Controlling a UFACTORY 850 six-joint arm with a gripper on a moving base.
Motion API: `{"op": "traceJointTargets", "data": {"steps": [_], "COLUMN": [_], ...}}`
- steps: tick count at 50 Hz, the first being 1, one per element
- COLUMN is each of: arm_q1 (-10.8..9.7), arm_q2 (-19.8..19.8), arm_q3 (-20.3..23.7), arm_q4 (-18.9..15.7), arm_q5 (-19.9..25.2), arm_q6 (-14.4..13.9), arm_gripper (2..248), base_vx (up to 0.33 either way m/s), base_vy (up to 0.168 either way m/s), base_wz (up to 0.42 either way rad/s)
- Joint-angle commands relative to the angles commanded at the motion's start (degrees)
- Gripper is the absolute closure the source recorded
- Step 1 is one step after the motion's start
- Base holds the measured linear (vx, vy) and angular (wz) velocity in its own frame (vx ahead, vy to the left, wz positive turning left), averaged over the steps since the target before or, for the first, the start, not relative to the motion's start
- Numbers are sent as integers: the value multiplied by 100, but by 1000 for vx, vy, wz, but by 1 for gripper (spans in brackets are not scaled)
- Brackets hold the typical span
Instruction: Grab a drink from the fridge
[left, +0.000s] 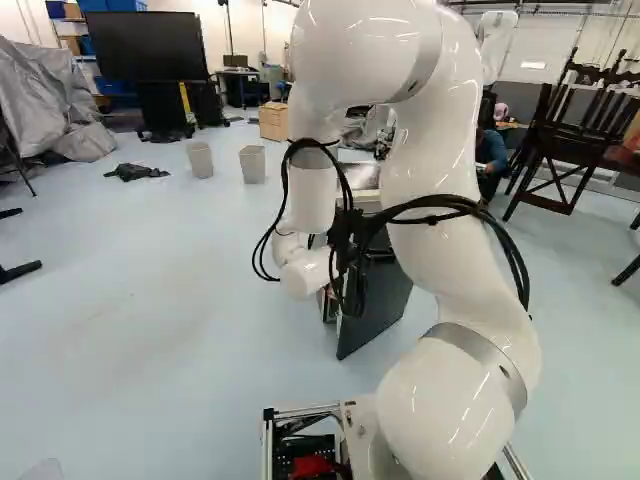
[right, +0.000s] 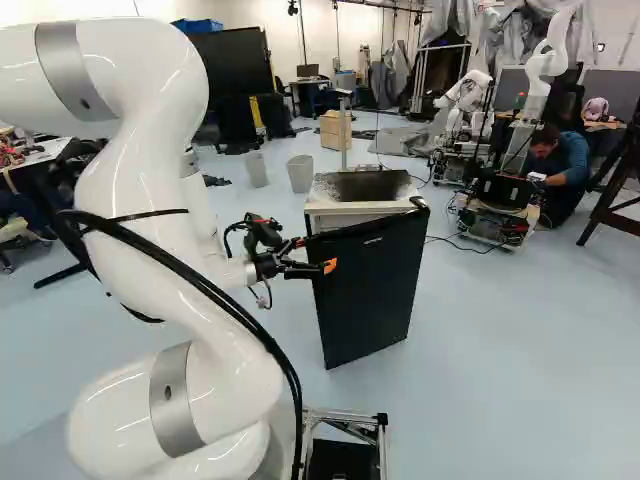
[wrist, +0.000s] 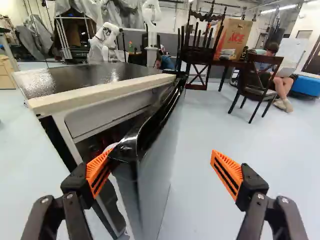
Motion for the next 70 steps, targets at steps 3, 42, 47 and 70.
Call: {"op": "traceJointTargets", "data": {"steps": [3,42,47,70], "arm_q1": [44,287,217,-126], "arm_q2": [51,494,487,504], "arm_q3": [108,1109,1091,1138], "arm_q4": [7,264,312,494], "arm_q5": [29,549,623,681], "arm_q6": [0,0,0,0], "arm_gripper": [3,3,3,3], "base_vx": [0,0,0,0], "base_vy": [0,0,0,0], "base_wz": [0,0,0,0]}}
